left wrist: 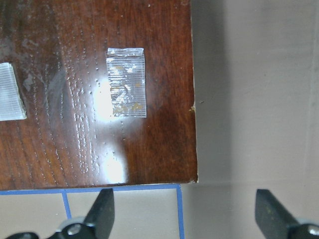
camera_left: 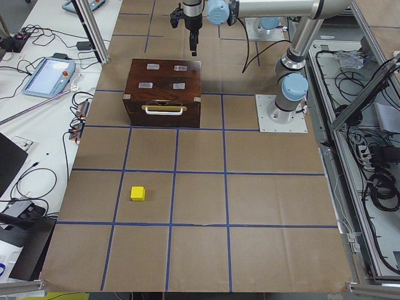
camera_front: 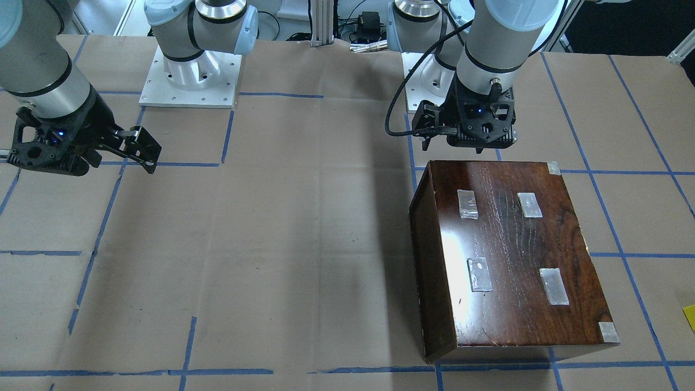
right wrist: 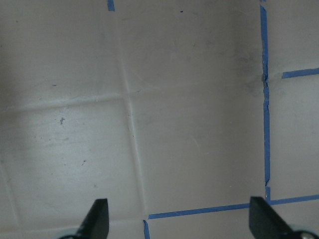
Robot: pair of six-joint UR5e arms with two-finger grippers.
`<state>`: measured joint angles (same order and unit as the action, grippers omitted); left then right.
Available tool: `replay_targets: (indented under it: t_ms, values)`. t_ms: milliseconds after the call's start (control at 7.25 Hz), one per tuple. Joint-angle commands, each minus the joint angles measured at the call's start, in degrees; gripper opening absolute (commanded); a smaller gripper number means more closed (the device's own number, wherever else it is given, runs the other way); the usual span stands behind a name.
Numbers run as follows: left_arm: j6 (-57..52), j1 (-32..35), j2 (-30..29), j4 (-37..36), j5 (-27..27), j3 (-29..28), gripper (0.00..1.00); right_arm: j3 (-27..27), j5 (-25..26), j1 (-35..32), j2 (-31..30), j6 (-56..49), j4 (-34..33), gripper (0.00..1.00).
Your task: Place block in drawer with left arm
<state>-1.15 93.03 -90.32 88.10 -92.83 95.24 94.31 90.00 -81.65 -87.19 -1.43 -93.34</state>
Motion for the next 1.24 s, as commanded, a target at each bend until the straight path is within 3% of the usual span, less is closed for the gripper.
replay_targets:
  t_ms: [0,828,1103]
  values:
    - [-0.17,-0.04,-0.03,-0.29,-0.07,0.03,0.99,0.00,0.00,0.00,0.00,-0.06,0.00,1.00]
    - [-1.04,-0.65,-0.56,-1.69,-0.15,-1.55,0.99,0.00,0.00,0.00,0.00,-0.06,0.00,1.00]
    - [-4.09,-6.59,-0.03,-2.93,-0.42,-1.55,0.99,0.00,0.00,0.00,0.00,-0.06,0.00,1.00]
